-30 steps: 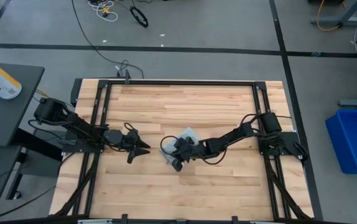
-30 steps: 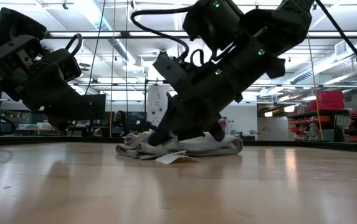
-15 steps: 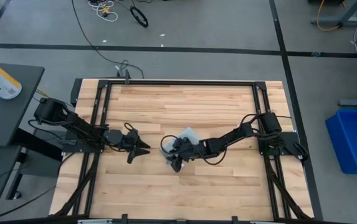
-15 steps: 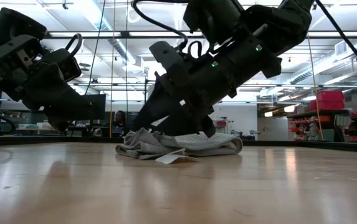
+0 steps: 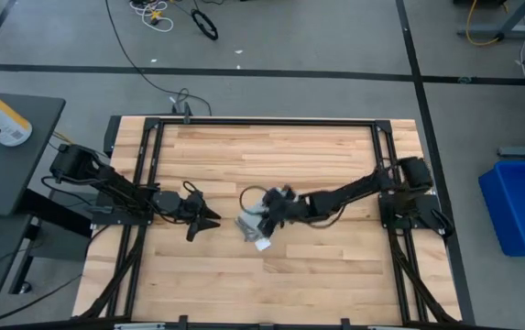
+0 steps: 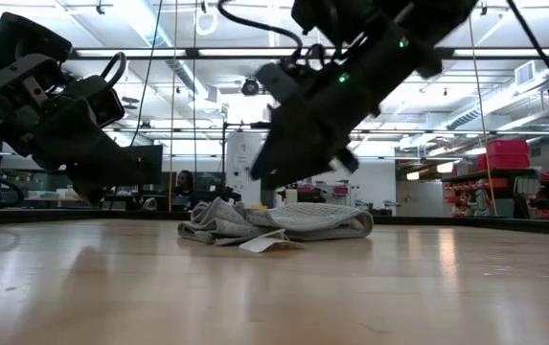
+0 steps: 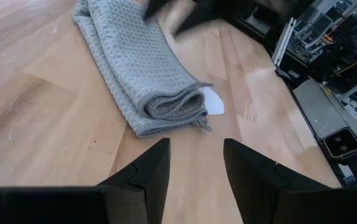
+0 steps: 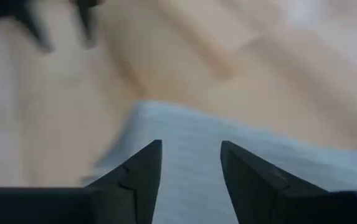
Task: Fold microfiber towels
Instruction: Fold the gray towel
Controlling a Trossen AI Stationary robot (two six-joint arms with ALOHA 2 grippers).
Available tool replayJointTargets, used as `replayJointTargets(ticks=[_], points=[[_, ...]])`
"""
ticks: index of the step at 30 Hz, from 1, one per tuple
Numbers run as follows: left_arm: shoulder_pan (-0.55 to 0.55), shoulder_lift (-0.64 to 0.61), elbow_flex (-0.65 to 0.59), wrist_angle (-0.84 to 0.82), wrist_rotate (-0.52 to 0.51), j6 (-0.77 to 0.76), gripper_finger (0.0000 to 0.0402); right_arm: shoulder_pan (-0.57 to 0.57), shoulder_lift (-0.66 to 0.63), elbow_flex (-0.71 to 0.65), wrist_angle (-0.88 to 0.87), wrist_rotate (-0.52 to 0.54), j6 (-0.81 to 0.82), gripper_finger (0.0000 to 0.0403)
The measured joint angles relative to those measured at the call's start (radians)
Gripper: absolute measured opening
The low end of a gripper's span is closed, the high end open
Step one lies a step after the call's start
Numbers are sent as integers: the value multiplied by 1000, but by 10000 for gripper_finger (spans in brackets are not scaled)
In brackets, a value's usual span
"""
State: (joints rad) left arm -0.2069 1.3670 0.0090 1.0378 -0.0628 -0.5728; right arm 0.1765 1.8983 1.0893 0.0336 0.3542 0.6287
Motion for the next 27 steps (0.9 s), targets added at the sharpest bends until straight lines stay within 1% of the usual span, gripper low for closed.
replayJointTargets(ticks=[3, 6, 9, 11, 15, 18, 24, 27], points=[[0, 0, 0, 0, 4, 0, 157, -26, -86, 0, -192, 50, -2, 190], [0, 0, 0, 1, 4, 0, 157, -65, -176, 0, -368, 34, -9, 216], [0, 0, 0, 0, 4, 0, 157, -115, -251, 0, -520, -22, -24, 236], [0, 0, 0, 0, 4, 0, 157, -159, -287, 0, -589, -90, -34, 241], [0, 0, 0, 0, 4, 0, 157, -260, -309, 0, -655, -292, -65, 238], [0, 0, 0, 0, 4, -5, 157, -323, -297, 0, -664, -390, -107, 233], [0, 0, 0, -8, 4, -18, 157, -416, -279, -5, -678, -502, -153, 238], [0, 0, 0, -19, 4, -18, 157, -443, -260, -31, -641, -575, -154, 243]])
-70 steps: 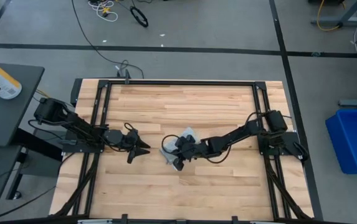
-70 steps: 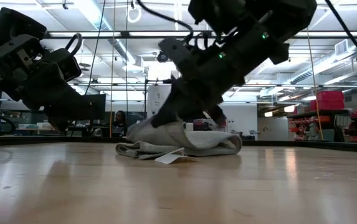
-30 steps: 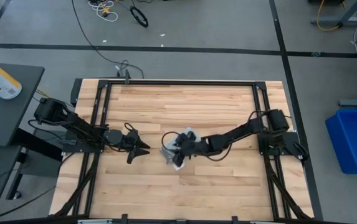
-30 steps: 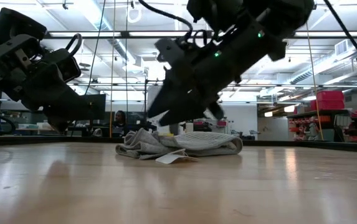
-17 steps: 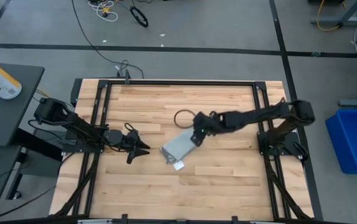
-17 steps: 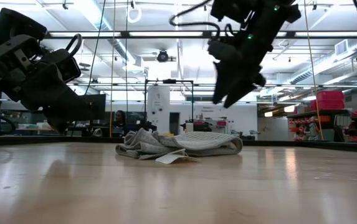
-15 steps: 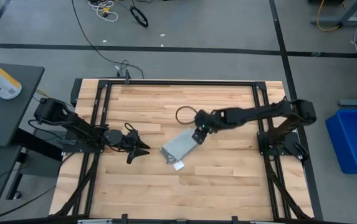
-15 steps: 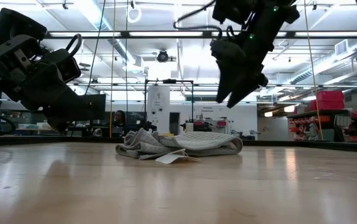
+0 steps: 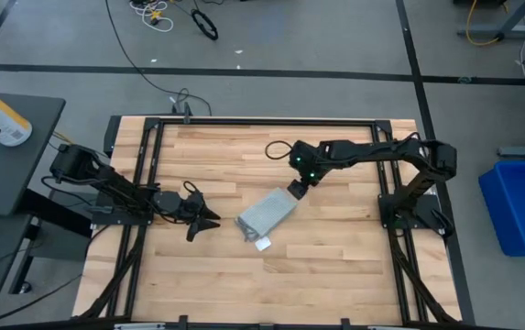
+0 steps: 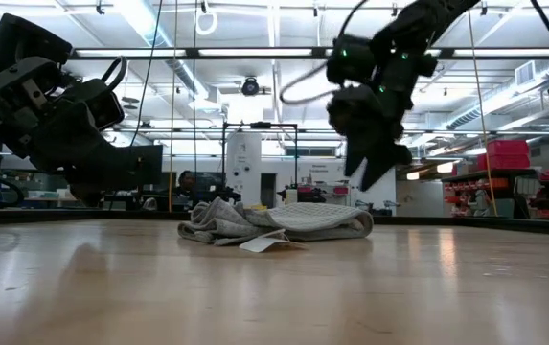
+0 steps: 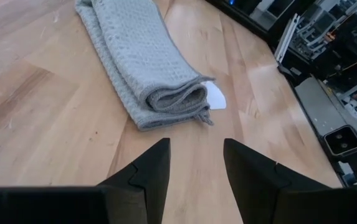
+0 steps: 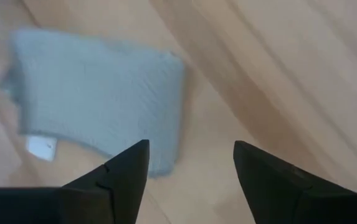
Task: Fold microfiber towels
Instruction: Fold the gray towel
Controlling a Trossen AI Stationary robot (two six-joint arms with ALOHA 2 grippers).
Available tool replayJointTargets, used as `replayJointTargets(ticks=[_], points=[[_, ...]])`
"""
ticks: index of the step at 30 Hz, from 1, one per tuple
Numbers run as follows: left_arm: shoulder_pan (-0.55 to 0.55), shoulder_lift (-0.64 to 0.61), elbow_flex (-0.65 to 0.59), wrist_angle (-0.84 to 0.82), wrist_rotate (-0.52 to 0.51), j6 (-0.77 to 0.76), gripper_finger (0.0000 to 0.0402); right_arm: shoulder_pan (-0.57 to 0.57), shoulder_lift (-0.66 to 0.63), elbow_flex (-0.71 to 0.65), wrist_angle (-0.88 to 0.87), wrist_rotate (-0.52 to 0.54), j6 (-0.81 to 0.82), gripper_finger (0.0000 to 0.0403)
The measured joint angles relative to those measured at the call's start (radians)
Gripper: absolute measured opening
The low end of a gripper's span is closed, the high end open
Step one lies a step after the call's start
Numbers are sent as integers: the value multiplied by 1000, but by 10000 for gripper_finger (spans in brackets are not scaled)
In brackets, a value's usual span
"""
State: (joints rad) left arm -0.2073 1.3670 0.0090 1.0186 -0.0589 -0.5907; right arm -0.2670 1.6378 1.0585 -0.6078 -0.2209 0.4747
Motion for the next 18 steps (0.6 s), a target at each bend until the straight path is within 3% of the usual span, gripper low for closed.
replayJointTargets(ticks=[8, 18], points=[[0, 0, 0, -2, 0, 0, 157, -16, 88, -95, 170, -141, 26, 241], [0, 0, 0, -21, 0, -7, 157, -14, 181, -97, 303, -250, 24, 244]])
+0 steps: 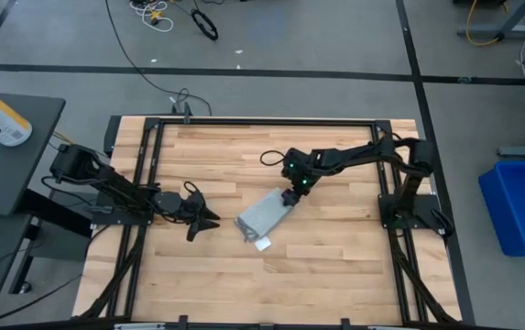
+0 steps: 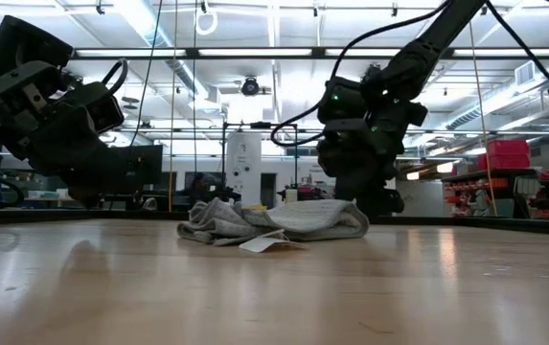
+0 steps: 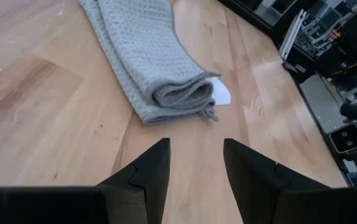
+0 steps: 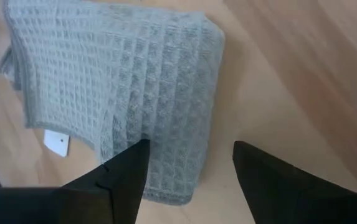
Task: Fold microfiber towels
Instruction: Fold the gray towel
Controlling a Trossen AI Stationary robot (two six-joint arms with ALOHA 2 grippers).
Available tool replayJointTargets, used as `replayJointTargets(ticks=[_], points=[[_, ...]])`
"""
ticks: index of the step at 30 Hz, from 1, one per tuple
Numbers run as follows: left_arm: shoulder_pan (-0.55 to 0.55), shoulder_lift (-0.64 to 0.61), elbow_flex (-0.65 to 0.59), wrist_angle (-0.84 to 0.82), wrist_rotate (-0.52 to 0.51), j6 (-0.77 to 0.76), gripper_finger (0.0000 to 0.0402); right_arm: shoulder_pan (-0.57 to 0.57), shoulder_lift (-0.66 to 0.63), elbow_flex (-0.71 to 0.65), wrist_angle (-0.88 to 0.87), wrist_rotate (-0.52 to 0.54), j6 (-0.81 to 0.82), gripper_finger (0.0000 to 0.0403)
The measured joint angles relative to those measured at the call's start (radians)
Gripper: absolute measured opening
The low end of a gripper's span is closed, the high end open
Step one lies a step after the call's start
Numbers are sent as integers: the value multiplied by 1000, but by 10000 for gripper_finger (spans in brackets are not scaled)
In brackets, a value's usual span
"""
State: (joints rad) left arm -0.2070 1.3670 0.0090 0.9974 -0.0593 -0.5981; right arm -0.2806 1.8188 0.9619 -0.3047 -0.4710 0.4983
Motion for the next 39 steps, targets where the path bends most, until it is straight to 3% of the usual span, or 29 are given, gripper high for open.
replayJointTargets(ticks=[12, 15, 19, 20, 28, 39], points=[[0, 0, 0, -3, 0, -11, 157, -25, 3, 0, 55, -15, -6, 223], [0, 0, 0, -3, 0, -11, 157, -16, 3, 0, 38, 25, -14, 168], [0, 0, 0, -4, 0, -14, 157, -7, 3, 0, 22, 55, -39, 34], [0, 0, 0, -4, 0, -15, 157, -2, 3, -1, 22, 69, -45, 19], [0, 0, 0, -4, 0, -23, 157, 21, -5, 0, 13, 153, -44, 3], [0, 0, 0, -5, -4, -24, 157, 53, -128, 47, -93, 280, -71, 1]])
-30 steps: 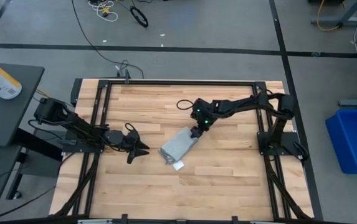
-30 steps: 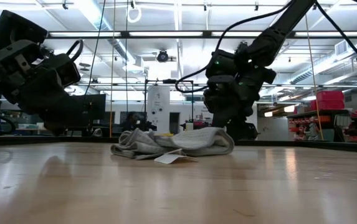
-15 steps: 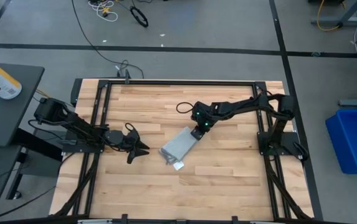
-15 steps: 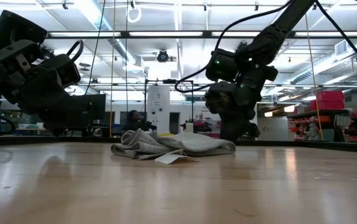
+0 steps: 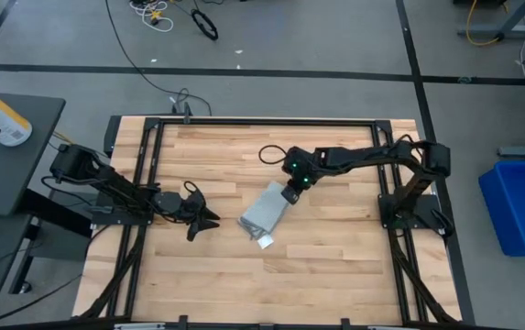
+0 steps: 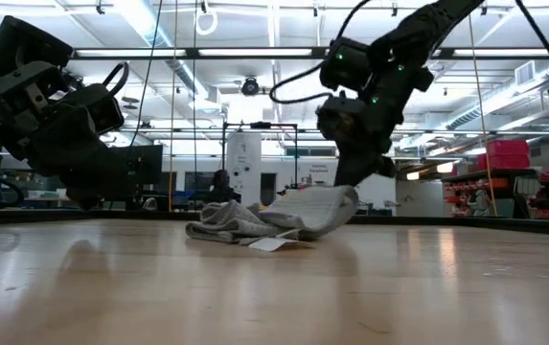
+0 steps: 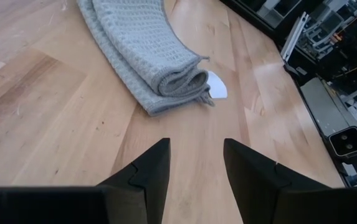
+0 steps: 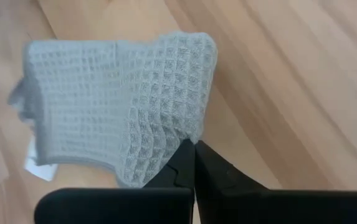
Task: Fold microfiber towels
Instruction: Fold the gray towel
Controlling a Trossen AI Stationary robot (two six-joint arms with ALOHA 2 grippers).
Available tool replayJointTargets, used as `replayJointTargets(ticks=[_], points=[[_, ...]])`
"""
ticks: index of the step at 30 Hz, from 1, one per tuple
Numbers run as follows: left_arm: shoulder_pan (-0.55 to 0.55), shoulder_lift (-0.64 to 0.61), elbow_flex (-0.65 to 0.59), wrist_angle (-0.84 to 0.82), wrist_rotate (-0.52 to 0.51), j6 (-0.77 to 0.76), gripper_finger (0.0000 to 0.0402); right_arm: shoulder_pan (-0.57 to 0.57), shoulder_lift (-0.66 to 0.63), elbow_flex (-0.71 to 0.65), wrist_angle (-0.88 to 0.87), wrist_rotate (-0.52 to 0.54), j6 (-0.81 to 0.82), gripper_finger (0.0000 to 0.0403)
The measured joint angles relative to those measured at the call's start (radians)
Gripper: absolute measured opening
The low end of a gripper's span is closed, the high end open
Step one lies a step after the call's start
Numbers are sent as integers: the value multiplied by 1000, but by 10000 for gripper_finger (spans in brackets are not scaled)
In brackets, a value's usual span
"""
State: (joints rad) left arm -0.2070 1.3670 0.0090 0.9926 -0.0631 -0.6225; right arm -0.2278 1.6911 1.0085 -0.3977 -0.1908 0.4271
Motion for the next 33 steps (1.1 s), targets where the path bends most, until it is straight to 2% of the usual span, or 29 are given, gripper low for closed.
replayJointTargets(ticks=[10, 23, 33], points=[[0, 0, 0, -1, 0, -9, 157, 49, -2, 75, -55, 30, -26, 0], [0, 0, 0, 0, -8, -6, 157, 178, 12, 157, -56, 48, -9, 0], [0, 1, 0, 3, -12, -8, 157, 257, 176, 256, -28, -9, -40, 0]])
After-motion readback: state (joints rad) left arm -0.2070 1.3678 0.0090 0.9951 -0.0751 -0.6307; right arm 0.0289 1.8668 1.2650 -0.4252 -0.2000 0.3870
